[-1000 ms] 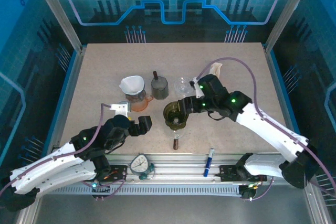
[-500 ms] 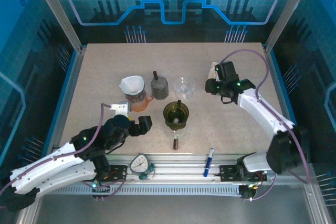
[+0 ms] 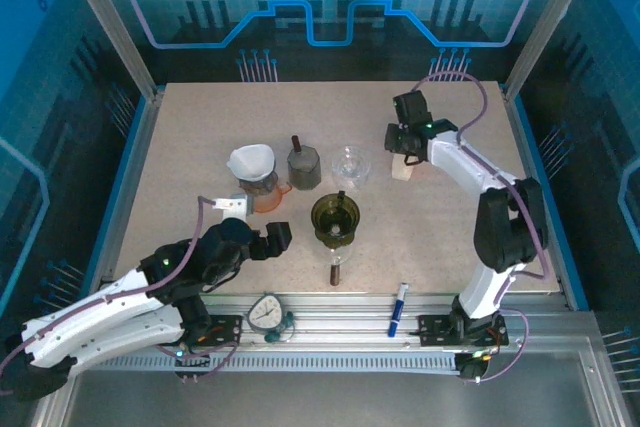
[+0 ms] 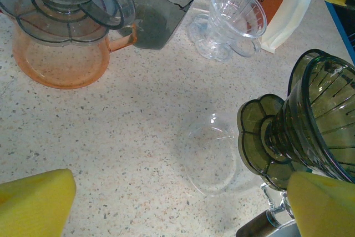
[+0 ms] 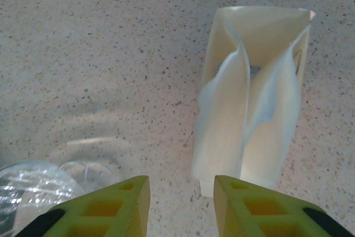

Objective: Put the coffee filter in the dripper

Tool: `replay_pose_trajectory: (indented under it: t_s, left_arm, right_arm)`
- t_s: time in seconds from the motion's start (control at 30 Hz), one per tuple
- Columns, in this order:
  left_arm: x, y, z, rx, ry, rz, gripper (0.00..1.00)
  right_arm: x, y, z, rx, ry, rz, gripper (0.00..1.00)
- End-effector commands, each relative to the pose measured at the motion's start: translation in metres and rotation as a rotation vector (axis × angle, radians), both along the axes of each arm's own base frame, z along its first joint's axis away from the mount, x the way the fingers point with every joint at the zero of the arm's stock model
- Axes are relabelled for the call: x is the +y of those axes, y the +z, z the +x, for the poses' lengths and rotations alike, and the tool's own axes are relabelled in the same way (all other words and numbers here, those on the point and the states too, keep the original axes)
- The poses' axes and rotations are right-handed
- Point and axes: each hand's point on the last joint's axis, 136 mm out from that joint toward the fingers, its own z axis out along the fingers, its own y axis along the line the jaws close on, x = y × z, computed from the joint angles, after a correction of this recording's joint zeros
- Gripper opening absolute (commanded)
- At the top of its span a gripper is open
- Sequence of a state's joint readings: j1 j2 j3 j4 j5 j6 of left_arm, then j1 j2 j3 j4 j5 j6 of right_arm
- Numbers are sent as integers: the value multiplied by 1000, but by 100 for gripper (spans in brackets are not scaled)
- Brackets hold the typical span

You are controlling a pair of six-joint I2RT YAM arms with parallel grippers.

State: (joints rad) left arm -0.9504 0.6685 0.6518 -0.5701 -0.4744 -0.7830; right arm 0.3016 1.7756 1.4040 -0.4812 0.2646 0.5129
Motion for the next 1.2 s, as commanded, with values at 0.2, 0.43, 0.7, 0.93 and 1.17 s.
replay_pose_trajectory:
  t_s: [0.2, 0.43, 0.7, 0.93, 1.17]
  left_arm:
    - [-4, 13, 2, -33, -21, -8, 99]
    - [-3, 11, 2, -35, -20, 2, 99]
    - [-1, 11, 3, -40, -14, 9, 99]
    - [-1, 10, 3, -44, -11, 13, 99]
    - [0, 11, 4, -45, -10, 14, 99]
  right_arm:
    - [-11, -8, 24, 24, -89, -34, 34]
    - [-14, -14, 33, 45, -106, -58, 33]
    - [-21, -18, 36, 64, -125, -79, 32]
    - [-23, -18, 37, 63, -123, -95, 26]
    - [-25, -20, 36, 67, -124, -110, 16]
